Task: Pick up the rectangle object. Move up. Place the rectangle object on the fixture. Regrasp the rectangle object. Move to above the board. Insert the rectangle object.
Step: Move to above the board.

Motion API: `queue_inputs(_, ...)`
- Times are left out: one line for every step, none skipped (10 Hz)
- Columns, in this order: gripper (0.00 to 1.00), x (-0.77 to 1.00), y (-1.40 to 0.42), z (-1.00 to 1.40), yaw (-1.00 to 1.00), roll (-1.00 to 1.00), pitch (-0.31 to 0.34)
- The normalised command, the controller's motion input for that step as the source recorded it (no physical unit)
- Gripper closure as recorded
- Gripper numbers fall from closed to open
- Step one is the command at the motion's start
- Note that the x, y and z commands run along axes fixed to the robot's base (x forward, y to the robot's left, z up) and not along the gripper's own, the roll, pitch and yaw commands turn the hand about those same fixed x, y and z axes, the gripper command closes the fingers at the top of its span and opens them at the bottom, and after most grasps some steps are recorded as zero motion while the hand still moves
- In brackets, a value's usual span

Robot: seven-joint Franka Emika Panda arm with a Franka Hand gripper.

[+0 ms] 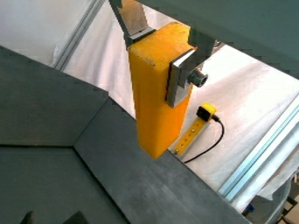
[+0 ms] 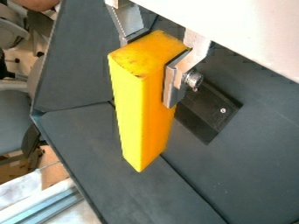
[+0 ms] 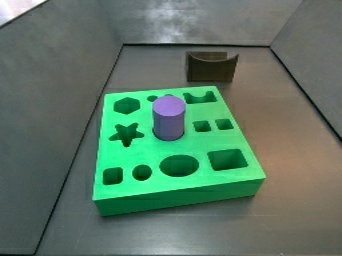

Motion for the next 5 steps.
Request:
queue_inputs(1.0,0.0,-0.01,0.29,0.05,-0.04,0.085)
queue_inputs(1.0,0.0,-0.01,0.18,0.05,-0.04,0.089)
queue_inputs(1.0,-0.56,-1.0,0.04,-0.09,-1.0,0.003)
queue_inputs(1.0,-0.56,-1.0,0.05,-0.09,-1.0,-0.003)
queue_inputs(1.0,-0.61,-1.0,0.06,-0.09,-1.0,-0.015)
